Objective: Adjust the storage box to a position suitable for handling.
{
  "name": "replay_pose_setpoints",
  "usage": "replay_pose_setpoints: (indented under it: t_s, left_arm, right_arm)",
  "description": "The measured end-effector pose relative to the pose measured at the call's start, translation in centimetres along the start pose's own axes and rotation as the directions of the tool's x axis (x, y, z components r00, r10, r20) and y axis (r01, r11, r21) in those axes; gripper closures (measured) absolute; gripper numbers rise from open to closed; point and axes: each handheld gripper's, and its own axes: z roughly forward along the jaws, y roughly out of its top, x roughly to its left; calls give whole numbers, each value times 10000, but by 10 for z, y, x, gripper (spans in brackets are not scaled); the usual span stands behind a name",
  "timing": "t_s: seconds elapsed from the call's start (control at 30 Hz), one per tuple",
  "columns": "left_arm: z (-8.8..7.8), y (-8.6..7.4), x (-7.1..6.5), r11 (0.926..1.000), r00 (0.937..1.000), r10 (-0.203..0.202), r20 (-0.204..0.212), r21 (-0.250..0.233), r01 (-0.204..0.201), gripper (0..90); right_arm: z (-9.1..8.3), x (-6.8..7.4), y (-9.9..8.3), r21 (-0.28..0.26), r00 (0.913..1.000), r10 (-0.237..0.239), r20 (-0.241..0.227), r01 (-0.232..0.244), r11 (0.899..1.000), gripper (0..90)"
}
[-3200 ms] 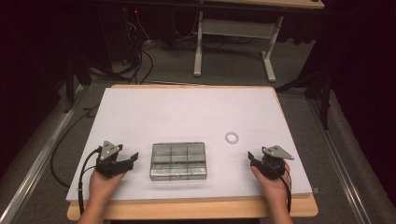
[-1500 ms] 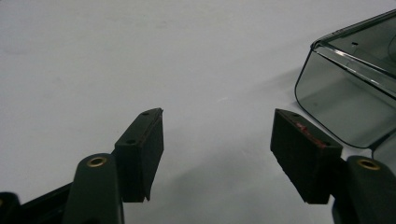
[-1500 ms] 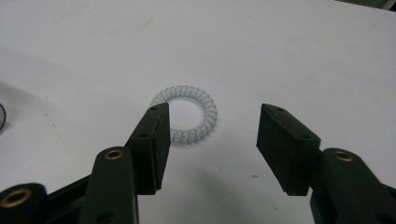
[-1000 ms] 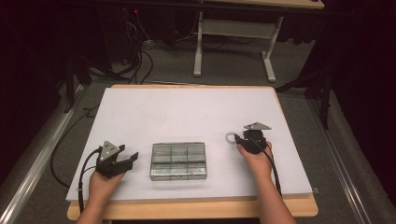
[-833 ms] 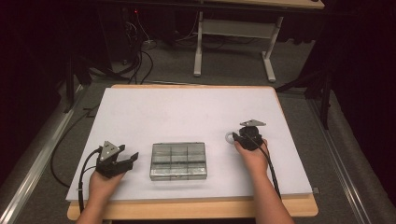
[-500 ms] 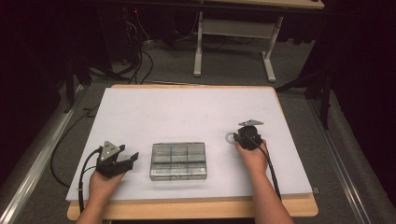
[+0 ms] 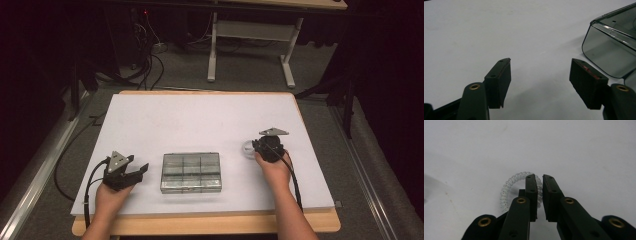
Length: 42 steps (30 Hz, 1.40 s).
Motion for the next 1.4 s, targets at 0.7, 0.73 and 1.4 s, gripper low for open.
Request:
replay_pose_setpoints:
  t_s: [0.7, 0.73, 1.4]
  left_arm:
    - [0, 0, -1, 10000, 9999, 75, -78, 17, -75, 340]
    - [0, 0, -1, 10000, 9999, 84, -88, -13, -84, 340]
    - [0, 0, -2, 9999, 9997, 138, -212, 11, -138, 337]
  right_arm:
    - [-64, -18, -49, -1056, 9970, 771, -108, -778, 9914, 836]
    - [-67, -19, -54, -1054, 9965, 826, -147, -837, 9909, 836]
    - [-78, -24, -108, -571, 9914, 1307, -46, -1307, 9898, 832]
